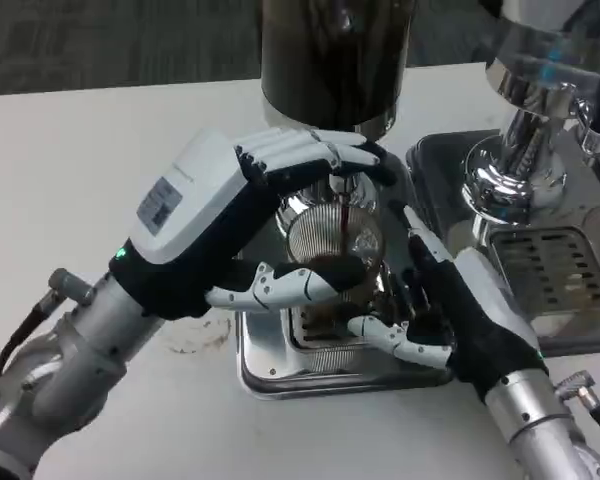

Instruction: Grasp the cup under the faucet to collect the drink, then remove the cup.

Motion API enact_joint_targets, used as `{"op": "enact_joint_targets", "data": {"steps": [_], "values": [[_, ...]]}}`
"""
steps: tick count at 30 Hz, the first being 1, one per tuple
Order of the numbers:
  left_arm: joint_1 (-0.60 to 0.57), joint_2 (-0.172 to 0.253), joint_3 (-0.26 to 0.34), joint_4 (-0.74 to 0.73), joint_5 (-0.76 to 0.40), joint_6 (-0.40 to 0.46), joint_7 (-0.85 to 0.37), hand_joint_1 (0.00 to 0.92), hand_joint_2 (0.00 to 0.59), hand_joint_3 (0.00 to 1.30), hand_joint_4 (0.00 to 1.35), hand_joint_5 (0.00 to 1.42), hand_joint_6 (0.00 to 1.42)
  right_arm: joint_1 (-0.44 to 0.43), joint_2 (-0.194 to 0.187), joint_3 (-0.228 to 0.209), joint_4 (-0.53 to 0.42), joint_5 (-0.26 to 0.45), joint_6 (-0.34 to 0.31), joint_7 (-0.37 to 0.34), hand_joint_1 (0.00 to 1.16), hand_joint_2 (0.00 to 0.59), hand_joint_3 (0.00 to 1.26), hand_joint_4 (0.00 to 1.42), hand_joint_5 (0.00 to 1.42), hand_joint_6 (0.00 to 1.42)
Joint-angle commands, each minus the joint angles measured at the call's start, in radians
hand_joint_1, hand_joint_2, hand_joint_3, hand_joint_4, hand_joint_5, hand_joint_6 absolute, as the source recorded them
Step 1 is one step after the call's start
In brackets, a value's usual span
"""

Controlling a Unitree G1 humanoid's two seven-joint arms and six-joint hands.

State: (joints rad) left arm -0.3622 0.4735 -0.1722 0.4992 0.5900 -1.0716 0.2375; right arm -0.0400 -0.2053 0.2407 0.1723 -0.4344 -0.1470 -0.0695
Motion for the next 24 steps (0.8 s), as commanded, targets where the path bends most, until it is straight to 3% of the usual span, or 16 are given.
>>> {"op": "enact_joint_targets", "data": {"steps": [1, 5, 18, 24], "values": [[0.032, 0.029, -0.002, 0.005, 0.011, 0.009, -0.021, 0.000, 0.206, 0.46, 0.35, 0.54, 0.45, -0.024, 0.013, 0.001, 0.040, 0.036, -0.033, 0.020, 0.60, 0.195, 0.00, 0.00, 0.00, 0.03], [0.041, 0.030, 0.001, -0.001, 0.006, 0.012, -0.023, 0.000, 0.207, 0.47, 0.35, 0.54, 0.45, -0.037, 0.024, -0.003, 0.075, 0.068, -0.053, 0.030, 0.60, 0.190, 0.00, 0.00, 0.00, 0.03], [0.053, 0.032, 0.006, -0.031, -0.030, 0.041, -0.041, 0.000, 0.212, 0.42, 0.32, 0.50, 0.42, -0.085, 0.050, 0.007, 0.143, 0.078, -0.092, 0.037, 0.62, 0.190, 0.00, 0.00, 0.00, 0.03], [0.084, 0.031, 0.082, -0.124, -0.060, 0.089, -0.016, 0.000, 0.215, 0.31, 0.18, 0.34, 0.26, -0.084, 0.054, 0.000, 0.147, 0.085, -0.098, 0.032, 0.62, 0.190, 0.00, 0.00, 0.00, 0.04]]}}
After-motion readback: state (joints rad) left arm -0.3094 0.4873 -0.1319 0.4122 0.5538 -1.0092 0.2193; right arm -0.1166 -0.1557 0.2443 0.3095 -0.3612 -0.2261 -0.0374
